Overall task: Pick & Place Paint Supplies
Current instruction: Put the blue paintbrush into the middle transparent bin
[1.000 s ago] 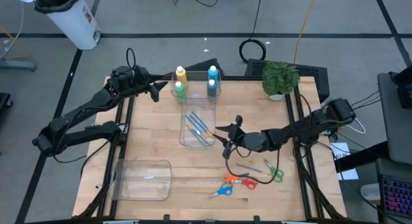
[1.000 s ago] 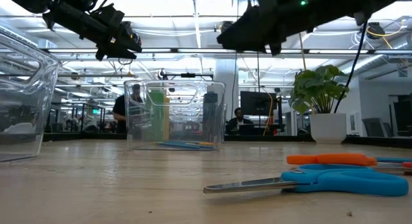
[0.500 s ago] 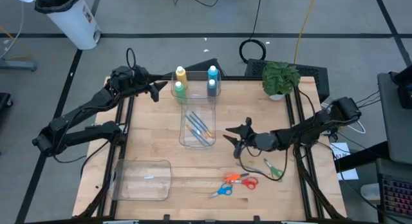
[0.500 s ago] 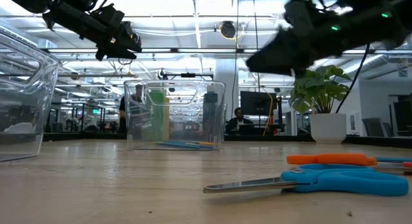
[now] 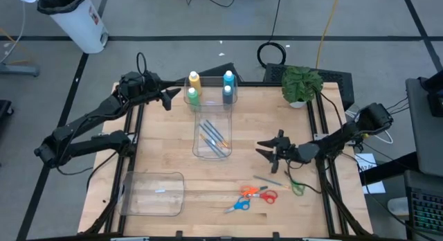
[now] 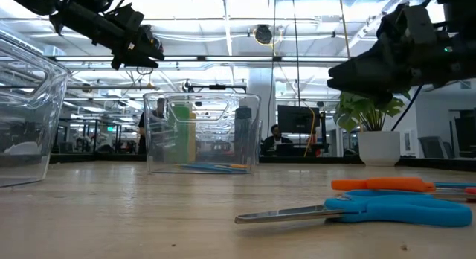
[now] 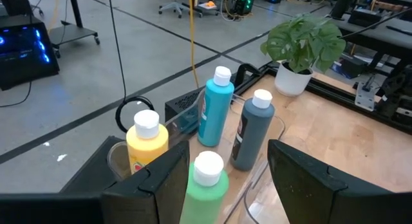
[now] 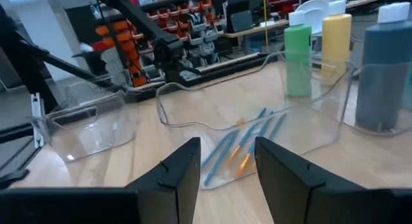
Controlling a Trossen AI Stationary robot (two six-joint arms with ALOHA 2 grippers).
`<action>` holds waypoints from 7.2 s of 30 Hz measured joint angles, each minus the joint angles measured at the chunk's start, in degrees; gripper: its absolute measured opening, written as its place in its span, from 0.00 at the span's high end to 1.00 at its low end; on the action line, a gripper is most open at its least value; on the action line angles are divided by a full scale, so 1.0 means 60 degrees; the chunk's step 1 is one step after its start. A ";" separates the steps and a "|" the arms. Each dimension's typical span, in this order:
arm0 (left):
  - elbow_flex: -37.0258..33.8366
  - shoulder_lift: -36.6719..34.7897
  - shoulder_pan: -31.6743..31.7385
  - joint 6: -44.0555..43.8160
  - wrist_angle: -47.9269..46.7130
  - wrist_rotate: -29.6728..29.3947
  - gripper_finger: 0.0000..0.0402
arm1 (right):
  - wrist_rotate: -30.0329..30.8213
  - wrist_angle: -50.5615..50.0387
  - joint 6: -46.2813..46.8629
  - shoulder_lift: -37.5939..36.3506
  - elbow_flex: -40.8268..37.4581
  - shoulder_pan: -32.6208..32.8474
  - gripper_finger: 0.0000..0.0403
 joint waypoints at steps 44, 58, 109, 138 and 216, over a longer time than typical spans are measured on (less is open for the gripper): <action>0.0001 0.0000 0.0004 0.0000 0.0010 0.0000 0.47 | -0.3989 -0.6889 -0.1196 0.1992 0.4949 0.0088 0.49; 0.0004 0.0000 0.0007 0.0000 0.0006 0.0000 0.47 | -0.3757 -1.4065 -0.0425 0.1948 0.6635 0.1297 0.49; 0.0001 0.0000 0.0007 0.0000 0.0010 0.0000 0.47 | -0.3434 -0.9302 -0.2364 0.1972 0.4188 -0.0741 0.97; 0.0000 0.0000 0.0007 0.0000 0.0006 0.0000 0.47 | -0.4241 -1.5929 0.1538 -0.1181 0.3860 0.0667 0.66; 0.0000 0.0000 0.0004 0.0000 0.0010 0.0000 0.47 | -0.3822 -1.4208 0.0645 -0.2711 0.1915 0.0633 1.00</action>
